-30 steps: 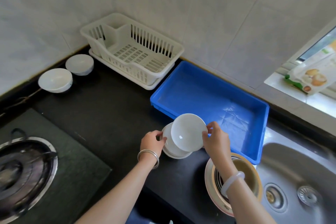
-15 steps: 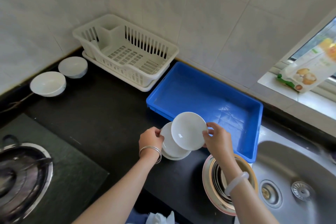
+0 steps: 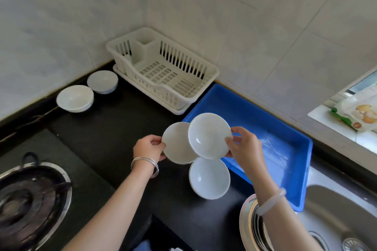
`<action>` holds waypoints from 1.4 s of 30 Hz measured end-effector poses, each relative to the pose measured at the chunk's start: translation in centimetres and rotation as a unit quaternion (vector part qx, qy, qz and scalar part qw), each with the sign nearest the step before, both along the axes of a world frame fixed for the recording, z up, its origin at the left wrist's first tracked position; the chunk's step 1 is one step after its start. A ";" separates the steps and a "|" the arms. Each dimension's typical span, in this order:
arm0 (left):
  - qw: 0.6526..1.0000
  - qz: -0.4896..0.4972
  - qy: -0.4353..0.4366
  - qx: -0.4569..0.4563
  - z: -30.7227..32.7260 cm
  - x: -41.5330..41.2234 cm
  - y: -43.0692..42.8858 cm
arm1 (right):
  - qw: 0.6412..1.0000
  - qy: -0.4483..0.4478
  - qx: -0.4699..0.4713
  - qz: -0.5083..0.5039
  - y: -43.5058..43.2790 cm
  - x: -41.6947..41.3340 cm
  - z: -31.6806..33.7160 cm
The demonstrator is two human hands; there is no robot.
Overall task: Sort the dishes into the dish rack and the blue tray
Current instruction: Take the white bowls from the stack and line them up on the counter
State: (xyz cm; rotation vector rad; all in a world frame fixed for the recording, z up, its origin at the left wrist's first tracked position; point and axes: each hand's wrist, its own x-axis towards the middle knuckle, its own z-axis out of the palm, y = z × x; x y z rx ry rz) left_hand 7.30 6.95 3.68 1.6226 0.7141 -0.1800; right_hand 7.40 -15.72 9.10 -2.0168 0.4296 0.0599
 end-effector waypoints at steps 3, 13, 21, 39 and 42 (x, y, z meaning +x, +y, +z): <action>0.998 0.064 0.002 -0.017 -0.6 0.5 3.5 | 0.999 0.020 -0.010 0.035 2.4 2.0 -0.8; 0.965 0.253 0.017 -0.065 -3.5 1.8 13.7 | 0.987 0.099 0.030 0.125 12.9 10.1 -6.2; 0.938 0.334 0.030 -0.087 -5.5 4.7 19.2 | 0.981 0.136 0.077 0.117 20.2 15.9 -9.9; 0.916 0.382 0.041 -0.117 -8.0 6.3 21.2 | 0.981 0.145 0.081 0.099 24.1 18.6 -14.0; 0.914 0.384 0.048 -0.118 -8.3 6.2 21.2 | 0.979 0.152 0.104 0.091 23.9 18.6 -13.9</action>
